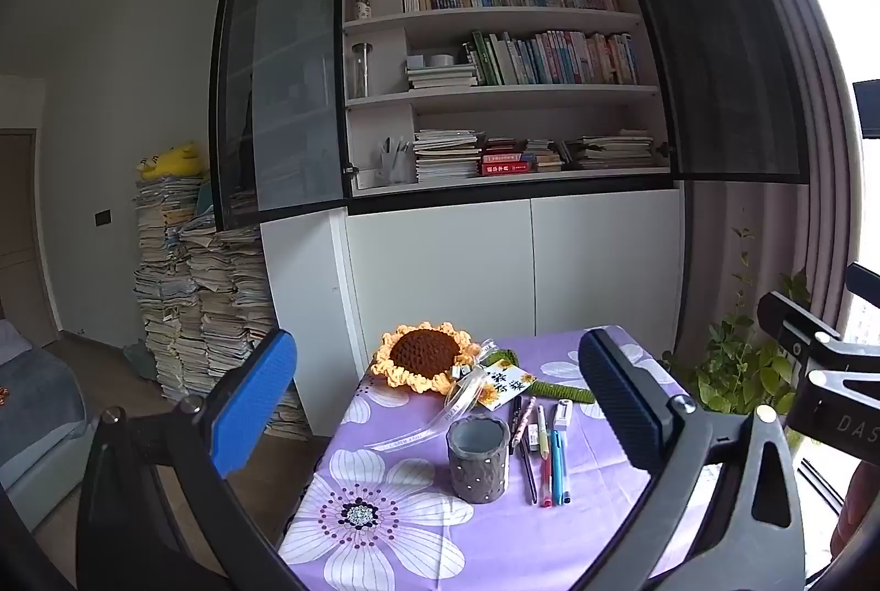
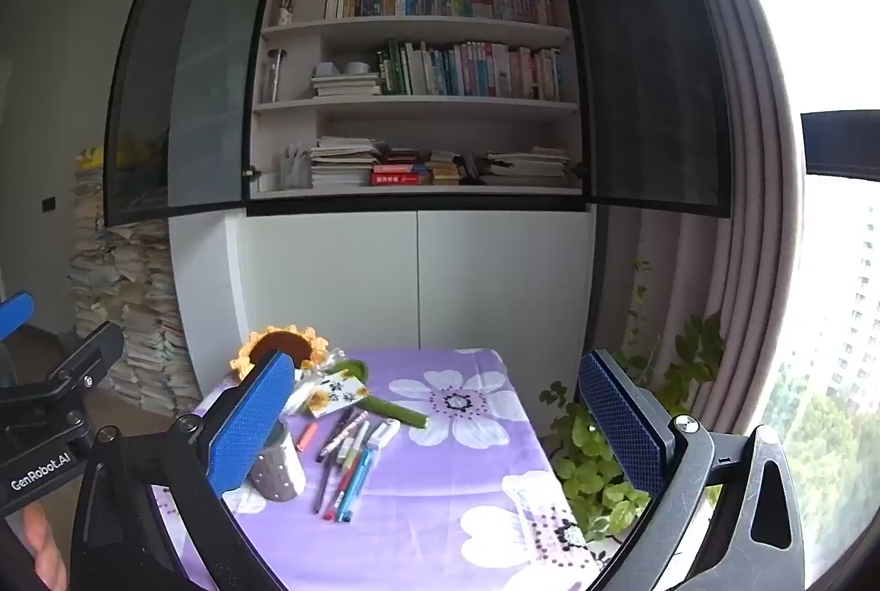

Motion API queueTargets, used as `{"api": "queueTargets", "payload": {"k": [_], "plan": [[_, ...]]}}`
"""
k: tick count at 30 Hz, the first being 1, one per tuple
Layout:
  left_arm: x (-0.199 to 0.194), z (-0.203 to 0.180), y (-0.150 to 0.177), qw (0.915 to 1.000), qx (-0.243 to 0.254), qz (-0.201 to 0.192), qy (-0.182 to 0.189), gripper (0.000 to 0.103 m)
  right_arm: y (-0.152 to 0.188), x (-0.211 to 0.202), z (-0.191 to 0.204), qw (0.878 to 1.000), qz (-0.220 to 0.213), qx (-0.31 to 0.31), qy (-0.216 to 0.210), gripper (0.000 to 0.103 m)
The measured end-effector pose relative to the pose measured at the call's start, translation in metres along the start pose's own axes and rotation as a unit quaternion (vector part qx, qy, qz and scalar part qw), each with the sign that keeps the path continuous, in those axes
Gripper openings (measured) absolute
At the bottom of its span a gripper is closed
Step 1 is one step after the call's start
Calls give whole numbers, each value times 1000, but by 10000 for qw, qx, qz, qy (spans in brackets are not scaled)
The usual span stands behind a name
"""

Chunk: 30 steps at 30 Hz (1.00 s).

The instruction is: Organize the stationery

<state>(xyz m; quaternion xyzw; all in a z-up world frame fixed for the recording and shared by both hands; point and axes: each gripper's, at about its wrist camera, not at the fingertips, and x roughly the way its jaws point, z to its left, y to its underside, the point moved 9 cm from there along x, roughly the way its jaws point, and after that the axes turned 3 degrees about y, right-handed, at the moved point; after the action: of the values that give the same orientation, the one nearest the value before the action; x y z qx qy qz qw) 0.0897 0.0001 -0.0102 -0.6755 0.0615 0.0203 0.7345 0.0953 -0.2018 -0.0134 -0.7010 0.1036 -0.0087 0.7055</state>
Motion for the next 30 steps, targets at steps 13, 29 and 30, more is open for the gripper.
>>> {"api": "queueTargets", "payload": {"k": [13,29,30], "plan": [[0,2,0,10000,-23,-11,21,102,0,-1,4,10000,-30,-72,-1,103],[-2,1,2,9999,13,-88,49,102,1,1,5,10000,5,-80,-24,103],[-2,0,2,9999,7,-92,55,102,1,0,5,10000,11,-80,-26,103]]}}
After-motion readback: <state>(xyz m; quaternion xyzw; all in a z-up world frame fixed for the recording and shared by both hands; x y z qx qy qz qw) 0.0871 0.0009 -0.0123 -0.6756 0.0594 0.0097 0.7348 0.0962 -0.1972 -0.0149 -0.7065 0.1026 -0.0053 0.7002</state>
